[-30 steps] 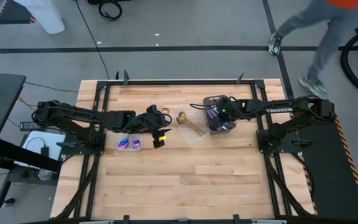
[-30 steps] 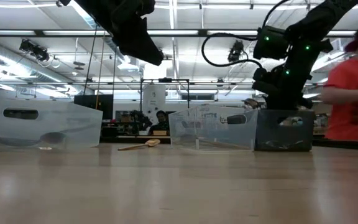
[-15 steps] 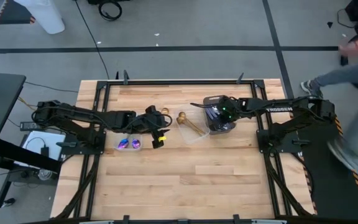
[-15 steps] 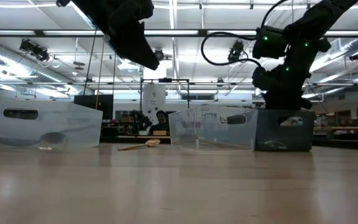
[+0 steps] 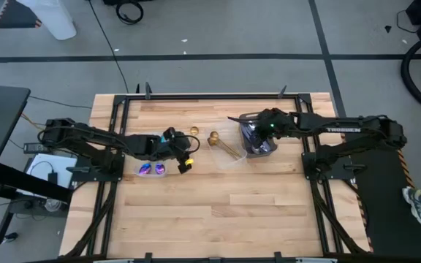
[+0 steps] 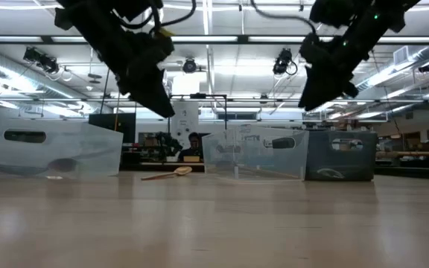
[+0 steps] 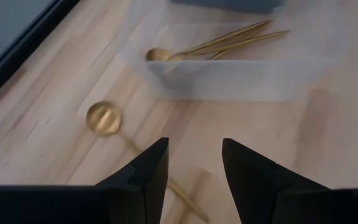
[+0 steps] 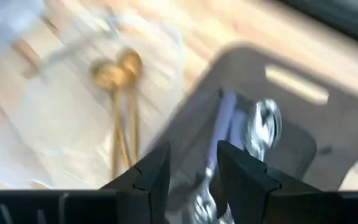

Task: Sort silverware by color (type)
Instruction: Put the gold spoon into the right transparent bin

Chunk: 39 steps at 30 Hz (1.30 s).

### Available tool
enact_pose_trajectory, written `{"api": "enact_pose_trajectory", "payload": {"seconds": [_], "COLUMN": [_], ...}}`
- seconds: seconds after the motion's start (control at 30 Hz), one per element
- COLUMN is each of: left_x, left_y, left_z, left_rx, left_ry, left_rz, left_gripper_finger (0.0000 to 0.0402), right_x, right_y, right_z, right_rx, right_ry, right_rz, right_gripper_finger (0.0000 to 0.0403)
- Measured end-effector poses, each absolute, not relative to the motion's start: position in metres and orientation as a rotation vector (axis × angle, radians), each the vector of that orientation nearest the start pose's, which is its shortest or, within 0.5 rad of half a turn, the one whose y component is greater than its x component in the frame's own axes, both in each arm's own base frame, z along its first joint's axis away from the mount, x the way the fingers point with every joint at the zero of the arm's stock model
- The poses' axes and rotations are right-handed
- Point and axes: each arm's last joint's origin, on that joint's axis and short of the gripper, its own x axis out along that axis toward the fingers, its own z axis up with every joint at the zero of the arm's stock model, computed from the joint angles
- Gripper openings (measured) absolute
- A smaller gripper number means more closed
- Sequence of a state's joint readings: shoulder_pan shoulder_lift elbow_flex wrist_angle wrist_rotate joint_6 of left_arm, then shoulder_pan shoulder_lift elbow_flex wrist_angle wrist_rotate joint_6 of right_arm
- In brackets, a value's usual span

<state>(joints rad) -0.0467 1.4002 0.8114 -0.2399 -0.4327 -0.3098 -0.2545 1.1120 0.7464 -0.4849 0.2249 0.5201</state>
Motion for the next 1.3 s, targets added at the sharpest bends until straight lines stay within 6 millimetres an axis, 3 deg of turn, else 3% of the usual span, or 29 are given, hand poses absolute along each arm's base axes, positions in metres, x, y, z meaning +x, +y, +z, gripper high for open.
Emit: {"api": "enact_pose_trajectory", "payload": {"seconds": [0.17,0.43,0.57,0.87,1.3], "left_x": [0.291,0.314,0.315,0.313,0.316], "left_y": [-0.004,-0.002,0.013,0.050,0.052], "left_z": [0.197,0.163,0.151,0.147,0.118], "left_rx": [-0.110,-0.030,-0.099,-0.241,-0.303], "left_ry": [0.765,0.857,0.876,0.863,0.979], "left_rz": [0.516,0.631,0.712,0.814,0.772], "left_gripper_finger": [0.0160,0.0160,0.0160,0.0164,0.0187], "right_x": [0.210,0.220,0.226,0.236,0.247], "right_y": [-0.043,-0.016,0.000,0.033,0.051], "right_z": [0.251,0.250,0.251,0.251,0.245], "right_rx": [0.392,0.321,0.306,0.240,0.187], "right_ry": [0.580,0.547,0.510,0.419,0.389], "right_rz": [-0.727,-0.671,-0.616,-0.558,-0.507], "right_gripper_finger": [0.0142,0.0141,0.0141,0.0141,0.0141]}}
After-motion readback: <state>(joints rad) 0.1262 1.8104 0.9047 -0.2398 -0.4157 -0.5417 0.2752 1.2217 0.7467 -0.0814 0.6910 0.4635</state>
